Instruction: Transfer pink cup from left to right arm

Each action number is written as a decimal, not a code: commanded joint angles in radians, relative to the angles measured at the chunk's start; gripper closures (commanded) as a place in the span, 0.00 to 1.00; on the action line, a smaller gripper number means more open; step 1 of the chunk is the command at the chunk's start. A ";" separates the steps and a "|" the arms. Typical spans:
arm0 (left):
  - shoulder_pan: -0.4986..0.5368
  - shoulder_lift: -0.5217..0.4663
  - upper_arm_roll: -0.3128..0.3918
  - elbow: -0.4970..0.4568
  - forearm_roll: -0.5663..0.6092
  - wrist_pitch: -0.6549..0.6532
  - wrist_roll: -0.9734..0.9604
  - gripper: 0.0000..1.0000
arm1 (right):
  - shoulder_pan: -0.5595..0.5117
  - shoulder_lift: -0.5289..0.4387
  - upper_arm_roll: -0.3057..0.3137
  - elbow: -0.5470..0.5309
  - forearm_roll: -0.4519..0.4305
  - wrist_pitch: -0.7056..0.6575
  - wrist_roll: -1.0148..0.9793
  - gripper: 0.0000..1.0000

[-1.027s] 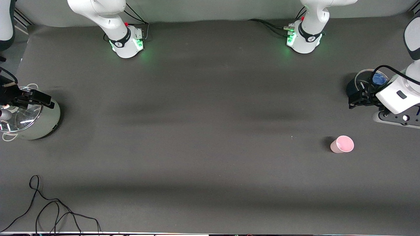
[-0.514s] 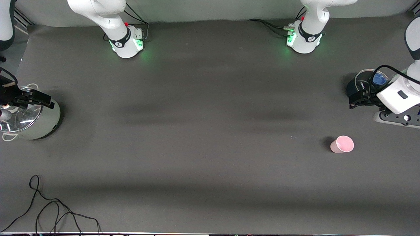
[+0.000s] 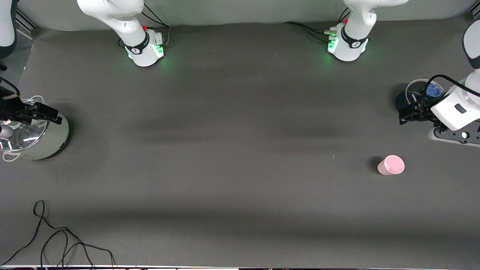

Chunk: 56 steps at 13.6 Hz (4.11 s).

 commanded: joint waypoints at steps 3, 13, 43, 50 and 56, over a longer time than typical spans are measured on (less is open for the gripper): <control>0.023 0.025 -0.006 0.031 -0.012 -0.007 0.012 0.01 | -0.001 -0.001 -0.004 0.011 -0.013 -0.005 -0.009 0.00; 0.031 0.023 -0.008 0.031 -0.018 -0.030 0.012 0.01 | 0.007 -0.002 -0.004 0.009 -0.014 0.003 -0.004 0.00; 0.394 0.239 -0.005 0.097 -0.340 -0.024 1.151 0.04 | 0.008 -0.013 -0.004 0.006 -0.014 0.006 -0.004 0.00; 0.491 0.478 -0.006 0.116 -0.547 0.079 1.647 0.03 | 0.008 -0.012 -0.004 0.002 -0.014 0.009 -0.003 0.00; 0.506 0.613 -0.006 0.113 -0.697 0.080 1.845 0.03 | 0.008 -0.012 -0.004 0.000 -0.014 0.009 -0.003 0.00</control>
